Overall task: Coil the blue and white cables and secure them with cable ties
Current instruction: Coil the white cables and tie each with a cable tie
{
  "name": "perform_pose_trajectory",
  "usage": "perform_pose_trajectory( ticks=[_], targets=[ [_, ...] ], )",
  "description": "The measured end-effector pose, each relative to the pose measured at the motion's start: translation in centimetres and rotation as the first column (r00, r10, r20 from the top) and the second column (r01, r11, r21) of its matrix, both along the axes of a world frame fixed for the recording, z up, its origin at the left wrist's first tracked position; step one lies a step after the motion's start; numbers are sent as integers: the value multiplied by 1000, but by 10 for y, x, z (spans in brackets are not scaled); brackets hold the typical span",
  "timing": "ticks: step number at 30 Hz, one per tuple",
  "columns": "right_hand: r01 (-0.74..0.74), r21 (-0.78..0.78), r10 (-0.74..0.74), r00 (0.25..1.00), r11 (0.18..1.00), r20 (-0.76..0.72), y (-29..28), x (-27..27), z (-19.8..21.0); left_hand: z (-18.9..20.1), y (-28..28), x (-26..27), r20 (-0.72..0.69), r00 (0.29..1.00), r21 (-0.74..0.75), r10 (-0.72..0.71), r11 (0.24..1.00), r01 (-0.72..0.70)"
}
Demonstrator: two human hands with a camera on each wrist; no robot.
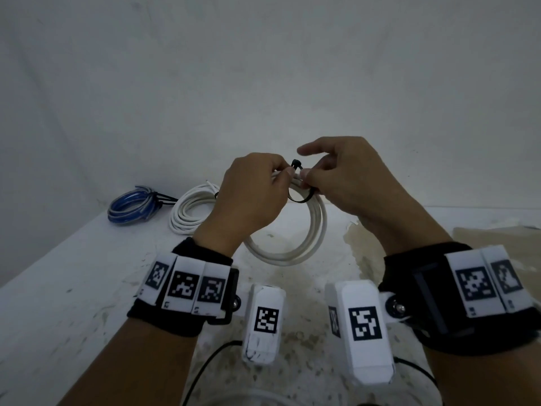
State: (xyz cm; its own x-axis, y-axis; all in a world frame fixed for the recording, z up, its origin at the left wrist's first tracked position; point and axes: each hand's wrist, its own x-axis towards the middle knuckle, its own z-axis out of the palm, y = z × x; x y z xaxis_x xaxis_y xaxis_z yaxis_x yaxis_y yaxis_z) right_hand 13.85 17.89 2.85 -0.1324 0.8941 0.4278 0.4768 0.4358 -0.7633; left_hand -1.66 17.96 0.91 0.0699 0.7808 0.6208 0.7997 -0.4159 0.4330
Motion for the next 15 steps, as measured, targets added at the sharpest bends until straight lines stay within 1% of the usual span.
perform_pose_trajectory(
  ticks=[6, 9, 12, 15],
  targets=[
    [71, -26, -71, 997, 997, -28, 2, -2, -2, -3, -1, 4, -47, 999, 28, -10, 1000, 11],
    [72, -55, -74, 996, 996, -46, 2, 0, -3, -5, -2, 8, -38, 998, 21, -50, 998, 51],
    [80, -32, -81, 996, 996, -40, 3, 1, -3, -6, -3, 10, -48, 997, 30, -68, 997, 69],
    [67, -42, -71, 993, 997, -92, 4, 0, -3, -6, -4, 8, -26, 996, 37, -82, 996, 83]
  ],
)
